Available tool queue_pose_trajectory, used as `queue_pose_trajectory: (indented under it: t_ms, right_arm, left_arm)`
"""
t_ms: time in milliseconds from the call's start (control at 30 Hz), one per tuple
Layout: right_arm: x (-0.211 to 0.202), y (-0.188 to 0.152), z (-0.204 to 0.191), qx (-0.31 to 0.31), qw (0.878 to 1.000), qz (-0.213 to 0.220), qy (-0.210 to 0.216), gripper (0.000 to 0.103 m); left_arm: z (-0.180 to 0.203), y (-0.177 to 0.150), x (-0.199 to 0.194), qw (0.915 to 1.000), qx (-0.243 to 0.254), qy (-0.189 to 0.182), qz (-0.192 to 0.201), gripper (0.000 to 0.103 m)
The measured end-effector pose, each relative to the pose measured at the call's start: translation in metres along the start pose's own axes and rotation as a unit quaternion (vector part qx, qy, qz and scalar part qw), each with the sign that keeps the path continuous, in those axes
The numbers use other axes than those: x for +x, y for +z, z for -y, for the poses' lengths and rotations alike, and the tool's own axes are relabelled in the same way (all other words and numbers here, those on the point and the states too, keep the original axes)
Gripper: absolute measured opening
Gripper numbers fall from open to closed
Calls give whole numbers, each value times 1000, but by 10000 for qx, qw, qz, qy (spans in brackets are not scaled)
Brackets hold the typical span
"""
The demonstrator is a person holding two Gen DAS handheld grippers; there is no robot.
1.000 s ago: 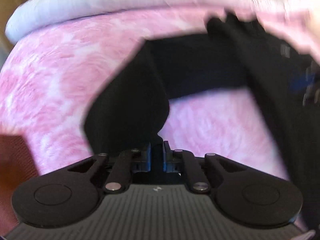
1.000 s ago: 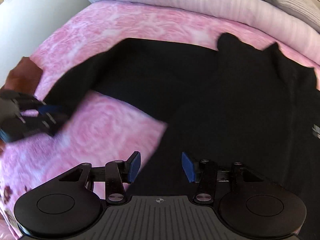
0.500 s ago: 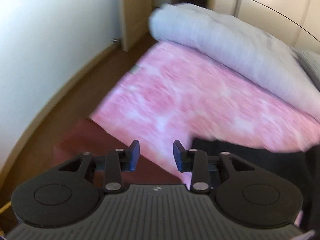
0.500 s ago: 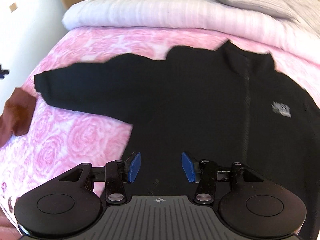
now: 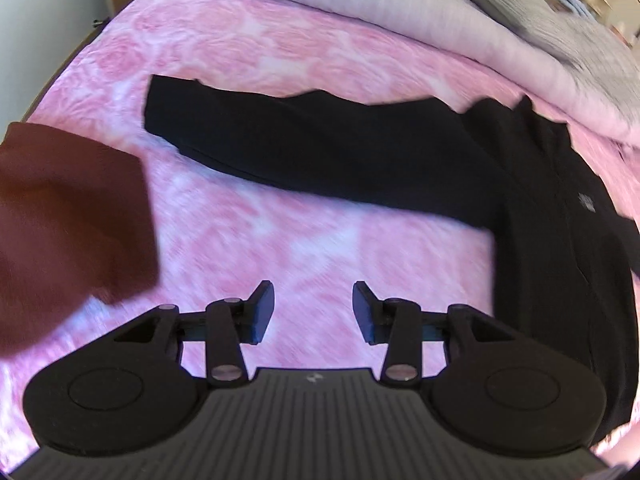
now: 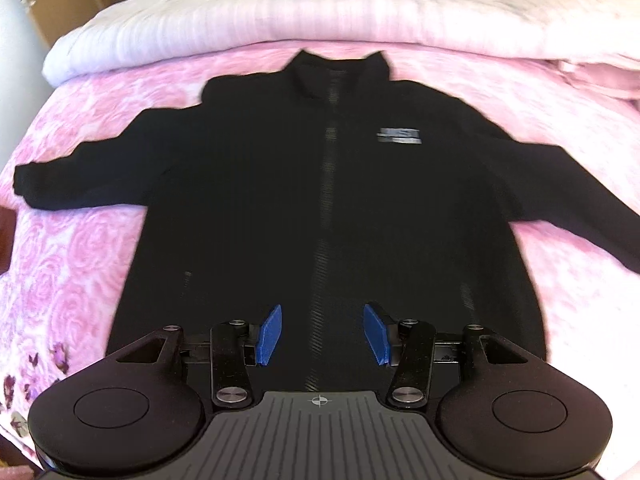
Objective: Fold clothes
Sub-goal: 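Open the left gripper, laying the sleeve straight, and withdraw both grippers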
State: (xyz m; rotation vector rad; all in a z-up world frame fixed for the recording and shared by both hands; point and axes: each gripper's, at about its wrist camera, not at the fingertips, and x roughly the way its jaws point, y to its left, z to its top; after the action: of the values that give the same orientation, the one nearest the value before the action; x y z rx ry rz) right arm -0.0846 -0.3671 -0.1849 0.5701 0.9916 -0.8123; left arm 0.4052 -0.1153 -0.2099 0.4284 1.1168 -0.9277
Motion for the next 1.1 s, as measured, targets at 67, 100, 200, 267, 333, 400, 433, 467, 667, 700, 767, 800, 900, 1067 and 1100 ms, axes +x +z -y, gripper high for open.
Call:
queue_pose_trajectory:
  t_ms: [67,100,200,267,333,400,433,467,667,700,767,800,900,1067,1100]
  right_arm:
    - [-12,-7,20,140,9999,42,-52,50]
    - [-16,-10,29,200,9998,35,-65,50]
    - [-23,-19,55,372,9993,-2,-97,50]
    - [-30,-27,67,451,9989,-32,-140,50]
    - [-38,-35,75,508,9985,-57,-174,50]
    - [-53,-42,78,534,9983,-15,-219,50]
    - [-62,-46,79,574,9979,23,-294,51]
    - [-72,-49,79,621,9973,65,-381,55]
    - [-129,-75,65,1323,9845,296,-1109,76]
    - [-138,-80,60,1555,9799,325,-1206,76]
    - [-156,-92,40,1909,9719,439,-1303,77]
    - [-165,-98,29,2080,9675,499,-1346,77]
    - [-191,-119,-16,2270,9576,643,-1653,78]
    - [-232,-151,-104,2376,9523,609,-1816,78]
    - [-238,-156,-119,2319,9531,593,-1852,78]
  left_arm:
    - [19,-8,-15,10000,70,54,21,38]
    - [27,-10,-24,9999,127,102,18,39]
    - [53,-19,-47,9989,409,246,-26,47]
    - [71,-25,-59,9971,694,320,-65,52]
    - [88,-29,-68,9944,993,334,-104,63]
    - [101,-31,-73,9911,1300,238,-158,67]
    - [108,-33,-76,9890,1453,189,-185,69]
    - [113,-33,-78,9868,1599,137,-204,69]
    - [128,-24,-84,9678,2485,-405,-31,70]
    - [127,-21,-85,9629,2653,-500,37,70]
    - [121,-17,-90,9515,2979,-745,172,70]
    - [117,-15,-93,9467,3092,-883,208,70]
    - [93,-13,-114,9372,3265,-1170,374,71]
    - [52,-22,-150,9315,3353,-1349,421,74]
    - [46,-25,-155,9304,3370,-1382,407,74]
